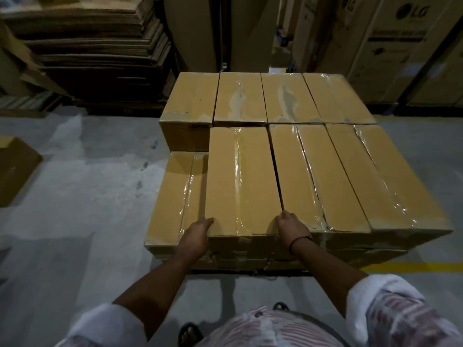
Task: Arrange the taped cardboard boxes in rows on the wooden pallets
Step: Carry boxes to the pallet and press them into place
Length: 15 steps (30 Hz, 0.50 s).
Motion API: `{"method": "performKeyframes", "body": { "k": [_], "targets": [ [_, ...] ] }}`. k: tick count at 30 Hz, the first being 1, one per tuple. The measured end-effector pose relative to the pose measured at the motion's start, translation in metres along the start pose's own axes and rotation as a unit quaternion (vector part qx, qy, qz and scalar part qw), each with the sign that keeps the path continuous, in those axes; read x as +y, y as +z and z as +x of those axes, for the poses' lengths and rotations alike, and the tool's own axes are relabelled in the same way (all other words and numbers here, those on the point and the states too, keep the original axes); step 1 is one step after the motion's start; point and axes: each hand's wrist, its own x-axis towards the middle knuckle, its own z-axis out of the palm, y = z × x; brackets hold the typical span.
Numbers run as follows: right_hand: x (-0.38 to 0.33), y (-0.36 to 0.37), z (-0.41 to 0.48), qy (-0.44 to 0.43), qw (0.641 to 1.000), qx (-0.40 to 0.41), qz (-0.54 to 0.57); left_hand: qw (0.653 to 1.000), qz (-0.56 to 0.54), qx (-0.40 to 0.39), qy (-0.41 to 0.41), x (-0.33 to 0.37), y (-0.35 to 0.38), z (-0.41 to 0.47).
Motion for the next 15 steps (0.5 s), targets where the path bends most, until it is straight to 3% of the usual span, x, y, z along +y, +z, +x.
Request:
{"method": "performKeyframes", "body": {
  "k": [15],
  "targets": [
    [0.005, 0.008, 0.003, -0.007, 0.999, 0.034, -0.023, 0.999, 0.008, -0.026, 0.033, -0.003, -0.013, 0.024]
  ]
}}
